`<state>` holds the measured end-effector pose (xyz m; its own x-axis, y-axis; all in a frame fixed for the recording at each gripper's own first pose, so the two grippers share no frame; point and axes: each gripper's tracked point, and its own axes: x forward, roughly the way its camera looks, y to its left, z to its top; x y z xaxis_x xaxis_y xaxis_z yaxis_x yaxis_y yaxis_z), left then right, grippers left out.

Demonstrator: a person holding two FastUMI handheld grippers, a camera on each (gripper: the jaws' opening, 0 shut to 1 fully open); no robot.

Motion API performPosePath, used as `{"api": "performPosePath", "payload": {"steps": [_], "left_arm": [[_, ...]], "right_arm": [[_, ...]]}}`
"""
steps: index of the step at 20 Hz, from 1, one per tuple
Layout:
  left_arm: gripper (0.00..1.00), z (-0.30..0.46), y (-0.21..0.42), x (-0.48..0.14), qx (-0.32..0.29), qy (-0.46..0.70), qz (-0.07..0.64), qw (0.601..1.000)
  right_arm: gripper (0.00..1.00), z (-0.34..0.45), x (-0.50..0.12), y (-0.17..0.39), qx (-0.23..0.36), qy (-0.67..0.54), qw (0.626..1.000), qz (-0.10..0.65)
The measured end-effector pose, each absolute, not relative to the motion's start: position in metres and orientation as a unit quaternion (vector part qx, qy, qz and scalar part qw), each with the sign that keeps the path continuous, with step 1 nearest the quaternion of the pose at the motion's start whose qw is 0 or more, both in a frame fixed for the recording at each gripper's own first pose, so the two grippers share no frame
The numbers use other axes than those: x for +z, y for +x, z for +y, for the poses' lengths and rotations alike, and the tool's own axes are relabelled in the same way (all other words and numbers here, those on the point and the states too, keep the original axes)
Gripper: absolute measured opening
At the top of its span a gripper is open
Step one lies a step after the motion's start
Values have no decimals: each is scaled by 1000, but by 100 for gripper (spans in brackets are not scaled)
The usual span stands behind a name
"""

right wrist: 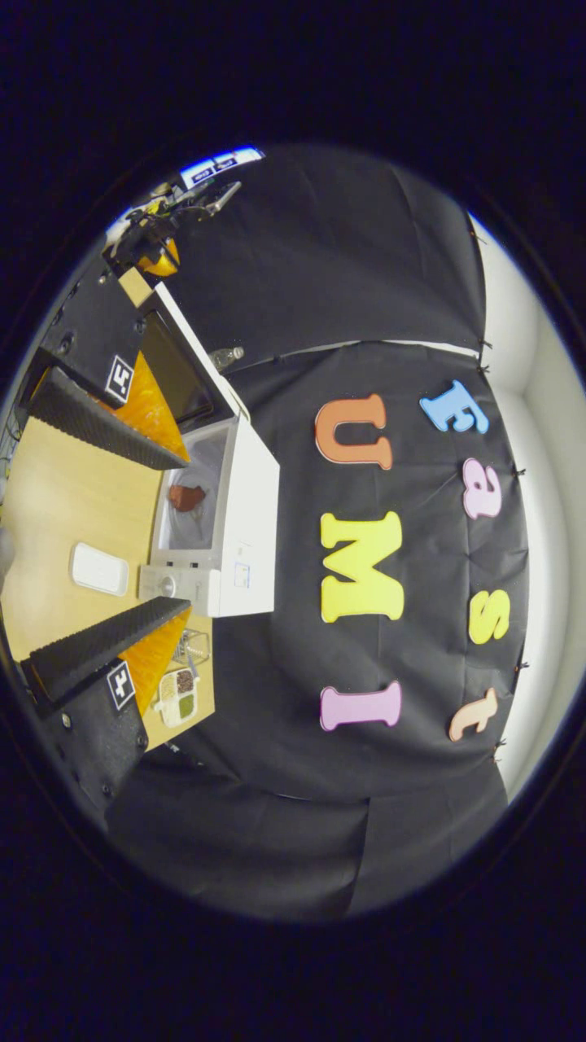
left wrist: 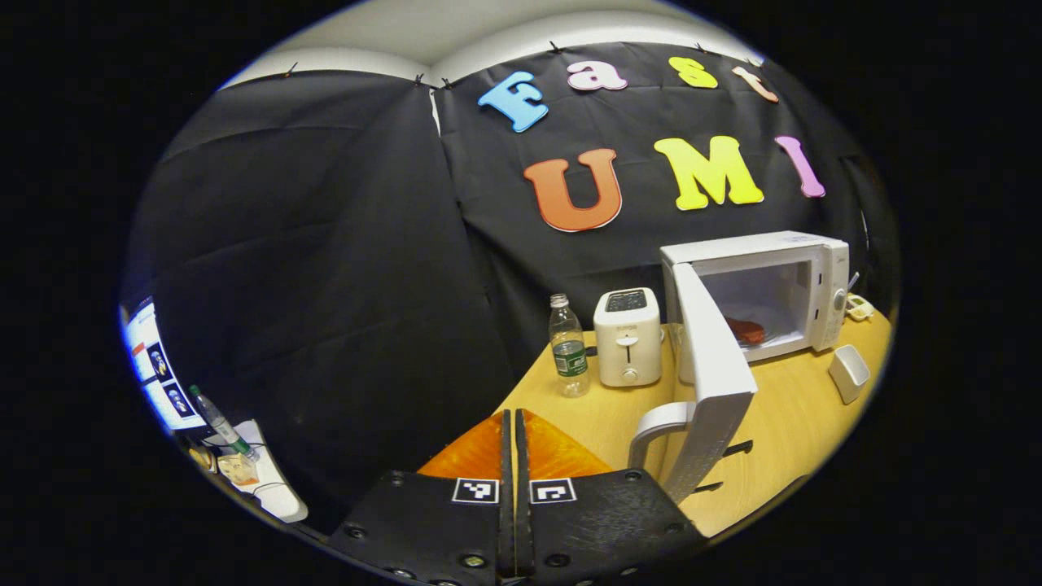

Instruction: Open the microwave oven with the left hand, put the food in, and close the microwave oven.

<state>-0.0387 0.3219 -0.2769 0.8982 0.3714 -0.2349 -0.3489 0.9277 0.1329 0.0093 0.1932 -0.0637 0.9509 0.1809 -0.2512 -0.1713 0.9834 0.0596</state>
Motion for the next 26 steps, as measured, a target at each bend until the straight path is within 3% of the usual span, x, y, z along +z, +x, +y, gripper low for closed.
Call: {"api": "performPosePath", "payload": {"steps": [11,12,13,14,16,17,20,21,26], "left_arm": [[0,290,-14,-306,128,27,160,978],[0,284,-12,-305,121,30,161,979],[0,278,-10,-307,113,33,164,979],[0,281,-7,-308,117,42,162,979],[0,272,-9,-310,110,35,167,979],[0,267,-10,-310,106,30,170,979],[0,244,-9,-311,88,29,170,981],[0,235,-8,-312,79,28,171,982],[0,181,-6,-304,40,20,163,986]], "right_arm": [[100,179,-75,6,81,47,984,151],[91,177,-76,6,79,48,984,152],[91,175,-77,4,77,49,984,153],[100,172,-78,4,75,51,984,156],[100,167,-80,2,72,55,983,158],[91,164,-81,2,70,56,983,159],[100,157,-81,1,67,57,983,162],[91,155,-83,0,67,58,983,164],[91,143,-85,0,68,59,982,168]]}}
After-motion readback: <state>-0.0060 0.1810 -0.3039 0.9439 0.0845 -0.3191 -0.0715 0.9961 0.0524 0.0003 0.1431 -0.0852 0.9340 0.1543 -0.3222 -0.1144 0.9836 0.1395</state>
